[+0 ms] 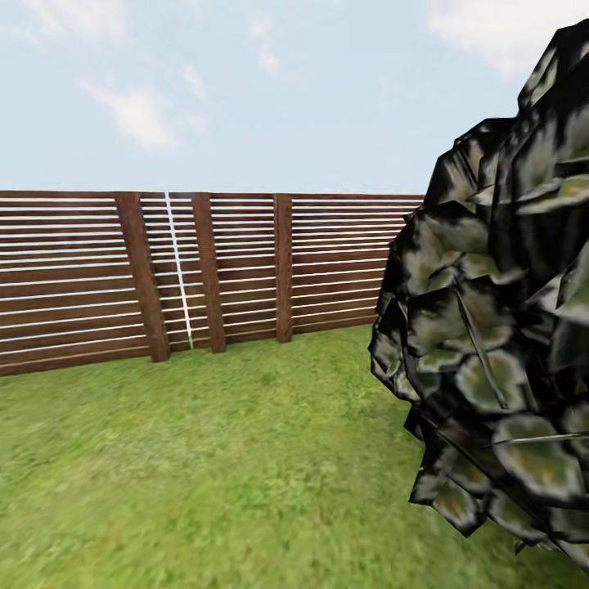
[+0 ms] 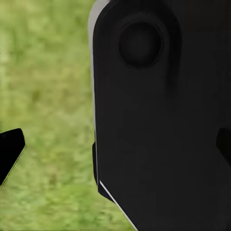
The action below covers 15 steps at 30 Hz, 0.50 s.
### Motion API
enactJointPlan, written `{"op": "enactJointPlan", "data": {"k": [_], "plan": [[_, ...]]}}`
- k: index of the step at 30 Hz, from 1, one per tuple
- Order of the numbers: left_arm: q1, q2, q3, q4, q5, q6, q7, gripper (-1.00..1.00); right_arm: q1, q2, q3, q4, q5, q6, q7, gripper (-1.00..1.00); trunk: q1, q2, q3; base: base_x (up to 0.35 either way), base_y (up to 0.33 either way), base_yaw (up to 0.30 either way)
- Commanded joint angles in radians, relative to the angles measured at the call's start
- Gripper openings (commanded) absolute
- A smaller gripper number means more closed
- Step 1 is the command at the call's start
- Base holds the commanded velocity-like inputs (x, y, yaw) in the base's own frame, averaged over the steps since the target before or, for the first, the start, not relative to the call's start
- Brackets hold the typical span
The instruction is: Take the three Easter eggs out of the wicker basket on the lawn in the garden, then place them on the lawn next to a single tree (choose any tree) so that all three eggs are next to the same tree and none are left in the basket.
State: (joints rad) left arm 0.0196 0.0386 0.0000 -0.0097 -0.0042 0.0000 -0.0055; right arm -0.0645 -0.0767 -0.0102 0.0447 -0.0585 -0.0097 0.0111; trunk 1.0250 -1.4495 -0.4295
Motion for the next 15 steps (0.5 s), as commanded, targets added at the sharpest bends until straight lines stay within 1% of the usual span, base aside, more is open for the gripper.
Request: {"op": "enactJointPlan", "data": {"k": [1, 15], "plan": [[0.0, 0.0, 0.0, -0.001, 0.0, 0.0, 0.0, 1.0, -0.001, 0.0, -0.001, 0.002, -0.006, -0.001, 0.001, 1.0, 0.0, 0.0, 0.0, 0.0, 0.0, -0.3], [0.0, 0.0, 0.0, -0.001, 0.0, 0.0, -0.001, 1.0, -0.001, 0.0, -0.001, 0.002, -0.006, -0.001, 0.001, 1.0, 0.0, 0.0, 0.005, 0.0, 0.0, -0.3]]}}
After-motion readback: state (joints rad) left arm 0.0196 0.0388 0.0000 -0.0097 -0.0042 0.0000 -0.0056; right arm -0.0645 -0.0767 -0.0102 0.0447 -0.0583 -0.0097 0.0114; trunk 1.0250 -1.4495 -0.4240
